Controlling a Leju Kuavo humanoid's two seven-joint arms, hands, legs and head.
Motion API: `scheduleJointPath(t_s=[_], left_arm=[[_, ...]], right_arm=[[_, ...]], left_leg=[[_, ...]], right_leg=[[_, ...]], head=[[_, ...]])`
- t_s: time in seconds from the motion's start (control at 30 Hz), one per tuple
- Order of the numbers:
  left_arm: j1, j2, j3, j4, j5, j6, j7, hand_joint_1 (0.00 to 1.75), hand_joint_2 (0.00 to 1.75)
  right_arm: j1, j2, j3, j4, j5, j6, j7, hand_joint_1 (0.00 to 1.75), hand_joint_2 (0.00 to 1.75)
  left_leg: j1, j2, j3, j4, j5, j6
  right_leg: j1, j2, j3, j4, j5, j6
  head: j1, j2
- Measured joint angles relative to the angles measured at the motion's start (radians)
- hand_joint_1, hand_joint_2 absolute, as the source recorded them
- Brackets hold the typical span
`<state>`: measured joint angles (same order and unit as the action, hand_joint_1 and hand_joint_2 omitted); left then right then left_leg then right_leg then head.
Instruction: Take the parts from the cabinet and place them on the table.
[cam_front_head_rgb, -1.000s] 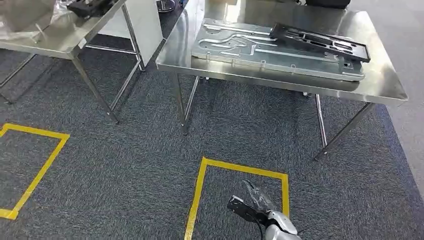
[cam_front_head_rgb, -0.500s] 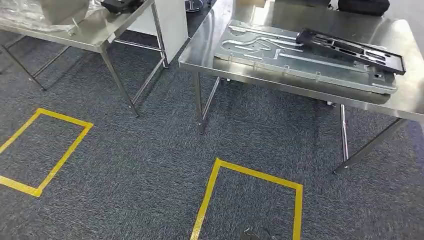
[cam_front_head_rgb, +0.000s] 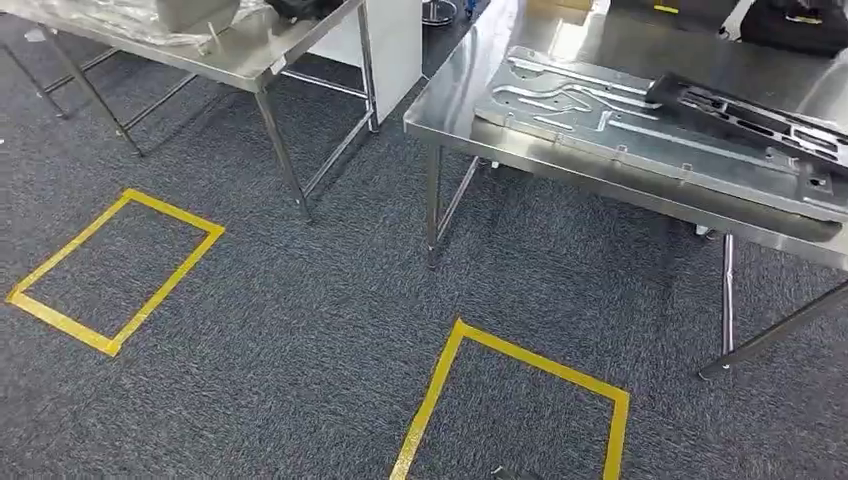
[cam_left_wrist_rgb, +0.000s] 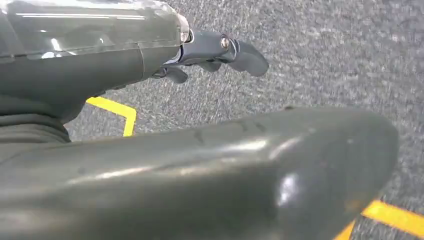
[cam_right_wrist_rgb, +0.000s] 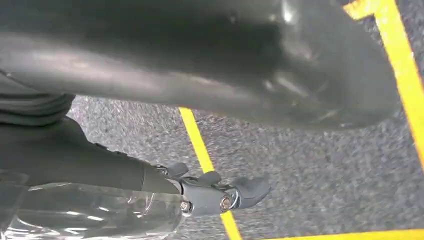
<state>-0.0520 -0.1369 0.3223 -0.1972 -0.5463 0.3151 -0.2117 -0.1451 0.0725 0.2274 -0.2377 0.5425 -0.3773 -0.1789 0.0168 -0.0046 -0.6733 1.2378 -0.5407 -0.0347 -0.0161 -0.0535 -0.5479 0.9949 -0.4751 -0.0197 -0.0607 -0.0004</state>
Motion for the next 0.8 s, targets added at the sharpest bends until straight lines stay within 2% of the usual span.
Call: scheduleJointPath(t_s=[0.03,0.07,0.1,0.13,0.17,0.2,0.23,0.27,0.3,0.33,0.37,0.4,0.43,0.47,0.57,0.6,0.63,0.67,0.7,0.73,0.77,0.8], left_arm=[[-0.003,0.0,0.0,0.0,0.0,0.002,0.0,0.0,0.0],[0.002,0.001,0.0,0.0,0.009,0.008,-0.003,0.0,0.0],[0.003,0.001,0.001,0.0,0.009,0.008,-0.003,0.0,0.0],[0.003,0.001,0.001,0.0,0.009,0.008,-0.002,0.0,0.0],[0.0,0.001,0.001,0.0,0.008,0.008,-0.002,0.0,0.0],[-0.005,0.001,0.001,0.0,0.007,0.008,-0.001,0.0,0.0],[-0.009,0.001,0.0,0.0,0.002,0.008,0.002,0.0,0.0],[-0.011,0.001,0.0,0.0,-0.003,0.006,0.008,0.0,0.0],[-0.012,0.002,0.0,0.0,-0.006,0.003,0.015,0.0,0.0],[-0.013,0.003,0.0,0.0,-0.011,0.002,0.022,0.0,0.0],[-0.016,0.003,-0.001,0.0,-0.013,-0.002,0.027,0.0,0.0],[-0.021,0.003,-0.002,0.0,-0.021,-0.008,0.032,0.0,0.0],[-0.025,0.003,-0.005,0.0,-0.023,-0.012,0.032,0.0,0.0],[-0.032,0.003,-0.009,0.0,-0.024,-0.017,0.035,0.0,0.0],[-0.037,0.004,-0.016,0.0,-0.027,-0.024,0.044,0.0,0.0],[-0.037,0.006,-0.016,0.0,-0.028,-0.026,0.049,0.0,0.0],[-0.037,0.013,-0.017,0.0,-0.029,-0.027,0.052,0.0,0.0],[-0.04,0.013,-0.018,0.0,-0.031,-0.03,0.053,0.0,0.0],[-0.045,0.013,-0.019,0.0,-0.031,-0.031,0.053,0.0,0.0],[-0.049,0.013,-0.02,0.0,-0.032,-0.032,0.054,0.0,0.0],[-0.05,0.013,-0.021,0.0,-0.033,-0.033,0.053,0.0,0.0],[-0.048,0.013,-0.022,0.0,-0.034,-0.033,0.053,0.0,0.0]], right_arm=[[-0.002,0.002,0.0,0.001,0.013,0.016,-0.003,0.0,0.0],[-0.011,0.005,0.0,0.003,0.035,0.043,0.003,0.0,0.0],[-0.015,0.008,0.0,0.003,0.036,0.048,0.007,0.0,0.0],[-0.018,0.008,0.0,0.003,0.038,0.052,0.008,0.0,0.0],[-0.019,0.008,0.0,0.003,0.039,0.052,0.011,0.0,0.0],[-0.019,0.008,0.0,0.003,0.039,0.054,0.014,0.0,0.0],[-0.017,0.008,0.0,0.004,0.039,0.056,0.014,0.0,0.0],[-0.017,0.008,0.0,0.004,0.039,0.056,0.014,0.0,0.0],[-0.017,0.008,0.0,0.005,0.04,0.057,0.016,0.0,0.0],[-0.018,0.008,0.0,0.005,0.043,0.059,0.019,0.0,0.0],[-0.02,0.008,0.0,0.005,0.045,0.062,0.021,0.0,0.0],[-0.022,0.008,0.0,0.005,0.045,0.066,0.021,0.0,0.0],[-0.024,0.008,0.0,0.005,0.046,0.07,0.022,0.0,0.0],[-0.026,0.007,0.0,0.005,0.046,0.07,0.021,0.0,0.0],[-0.029,0.009,0.0,0.005,0.05,0.074,0.019,0.0,0.0],[-0.033,0.014,0.0,0.005,0.053,0.078,0.019,0.0,0.0],[-0.04,0.018,0.0,0.005,0.055,0.087,0.019,0.0,0.0],[-0.045,0.021,0.0,0.005,0.059,0.092,0.018,0.0,0.0],[-0.047,0.024,0.001,0.005,0.065,0.093,0.018,0.0,0.0],[-0.047,0.027,0.001,0.005,0.069,0.095,0.018,0.0,0.0],[-0.047,0.027,0.002,0.005,0.071,0.098,0.018,0.0,0.0],[-0.048,0.027,0.002,0.005,0.073,0.099,0.018,0.0,0.0]], left_leg=[[0.0,0.062,0.126,-0.224,0.08,0.006],[-0.014,0.037,0.117,-0.236,0.076,0.033],[-0.007,0.029,0.128,-0.247,0.086,0.045],[-0.006,0.023,0.125,-0.251,0.09,0.05],[-0.005,0.016,0.121,-0.251,0.093,0.055],[-0.006,0.008,0.118,-0.251,0.095,0.059],[-0.008,-0.002,0.115,-0.25,0.097,0.061],[-0.009,-0.013,0.112,-0.249,0.097,0.062],[-0.01,-0.025,0.111,-0.248,0.098,0.06],[-0.01,-0.037,0.112,-0.247,0.099,0.06],[-0.009,-0.048,0.112,-0.244,0.098,0.059],[-0.009,-0.061,0.112,-0.241,0.097,0.057],[-0.009,-0.07,0.109,-0.237,0.096,0.053],[-0.016,-0.078,0.102,-0.228,0.095,0.045],[-0.009,-0.104,0.095,-0.235,0.104,0.027],[-0.014,-0.111,0.09,-0.235,0.104,0.018],[-0.01,-0.088,0.089,-0.22,0.092,0.017],[-0.013,-0.047,0.067,-0.175,0.059,0.013],[-0.011,-0.024,0.031,-0.098,0.016,0.008],[-0.009,-0.013,-0.007,-0.016,-0.021,0.004],[-0.008,-0.009,-0.04,0.055,-0.047,0.001],[-0.005,-0.006,-0.055,0.09,-0.048,-0.001]], right_leg=[[0.003,-0.022,0.006,0.004,-0.005,0.01],[0.007,-0.048,0.01,0.004,-0.006,0.035],[0.006,-0.049,0.008,0.007,-0.011,0.045],[0.0,-0.011,0.004,0.028,-0.031,0.05],[0.0,0.02,-0.018,0.081,-0.071,0.05],[0.0,0.036,-0.054,0.162,-0.116,0.05],[0.0,0.044,-0.093,0.247,-0.154,0.051],[0.001,0.047,-0.124,0.31,-0.172,0.052],[0.0,0.048,-0.133,0.324,-0.163,0.051],[0.0,0.049,-0.117,0.289,-0.13,0.05],[0.0,0.051,-0.085,0.221,-0.086,0.048],[-0.001,0.063,-0.041,0.127,-0.037,0.045],[-0.005,0.101,-0.005,0.046,-0.006,0.04],[-0.005,0.128,0.002,0.021,-0.02,0.037],[0.001,0.106,-0.001,0.025,-0.017,0.025],[-0.008,0.097,0.001,0.016,-0.011,0.015],[-0.008,0.083,0.004,0.011,-0.007,0.008],[-0.007,0.075,0.003,0.009,-0.007,-0.002],[-0.005,0.061,0.003,0.009,-0.007,-0.003],[-0.002,0.047,0.003,0.009,-0.008,-0.005],[0.0,0.033,0.003,0.01,-0.009,-0.006],[0.002,0.02,0.003,0.01,-0.009,-0.006]], head=[[0.0,0.0],[0.0,0.0],[0.0,0.0],[0.0,0.0],[0.0,0.0],[0.0,0.0],[0.0,0.0],[0.0,0.0],[0.0,0.0],[0.0,0.0],[0.0,0.0],[0.0,0.0],[0.0,0.0],[0.0,0.0],[0.0,0.0],[0.0,0.0],[0.0,0.0],[0.0,0.0],[0.0,0.0],[0.0,0.0],[0.0,0.0],[0.0,0.0]])
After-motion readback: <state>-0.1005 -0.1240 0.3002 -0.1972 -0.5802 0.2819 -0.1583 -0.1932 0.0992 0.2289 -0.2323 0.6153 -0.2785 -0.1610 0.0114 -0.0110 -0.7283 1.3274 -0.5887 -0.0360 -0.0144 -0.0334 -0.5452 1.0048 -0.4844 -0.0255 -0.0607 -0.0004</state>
